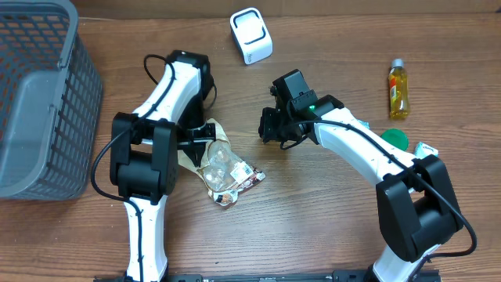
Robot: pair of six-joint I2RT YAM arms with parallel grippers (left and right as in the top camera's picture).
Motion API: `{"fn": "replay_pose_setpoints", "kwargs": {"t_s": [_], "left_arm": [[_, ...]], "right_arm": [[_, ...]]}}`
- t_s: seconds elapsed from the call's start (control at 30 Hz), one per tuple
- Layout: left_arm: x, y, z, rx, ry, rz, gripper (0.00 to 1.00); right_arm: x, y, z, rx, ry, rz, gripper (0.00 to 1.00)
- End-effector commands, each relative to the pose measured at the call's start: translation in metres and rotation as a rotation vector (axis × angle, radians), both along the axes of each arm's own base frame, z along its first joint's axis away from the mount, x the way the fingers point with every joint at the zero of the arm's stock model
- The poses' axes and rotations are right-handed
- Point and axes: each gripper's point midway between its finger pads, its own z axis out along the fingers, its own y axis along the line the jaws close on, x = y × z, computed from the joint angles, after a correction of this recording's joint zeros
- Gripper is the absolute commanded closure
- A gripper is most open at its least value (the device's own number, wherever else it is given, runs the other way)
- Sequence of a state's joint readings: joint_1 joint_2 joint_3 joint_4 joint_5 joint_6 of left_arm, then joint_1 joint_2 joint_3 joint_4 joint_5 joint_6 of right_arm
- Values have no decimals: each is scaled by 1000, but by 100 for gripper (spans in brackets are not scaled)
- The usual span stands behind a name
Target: Scan the item barcode
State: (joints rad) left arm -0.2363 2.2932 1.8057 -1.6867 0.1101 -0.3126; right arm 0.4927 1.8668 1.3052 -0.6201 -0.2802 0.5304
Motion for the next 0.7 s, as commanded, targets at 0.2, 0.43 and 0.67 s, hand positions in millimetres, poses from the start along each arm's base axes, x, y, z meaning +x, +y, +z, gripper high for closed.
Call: {"fn": "replay_pose_setpoints", "kwargs": {"t_s": [0.2,0.43,0.67], "left_arm": [[6,-8,-11,12,-52,-25,96],[-10,-9,-17,62,-15,-62,96],[-5,-14,-35,62,-64,-55,96]], "right_arm": [[-21,-5,-24,-60,73,-1,96],[-35,4,-37,-81,111,28,96],[-62,19,-48,-82,191,93,96]]}}
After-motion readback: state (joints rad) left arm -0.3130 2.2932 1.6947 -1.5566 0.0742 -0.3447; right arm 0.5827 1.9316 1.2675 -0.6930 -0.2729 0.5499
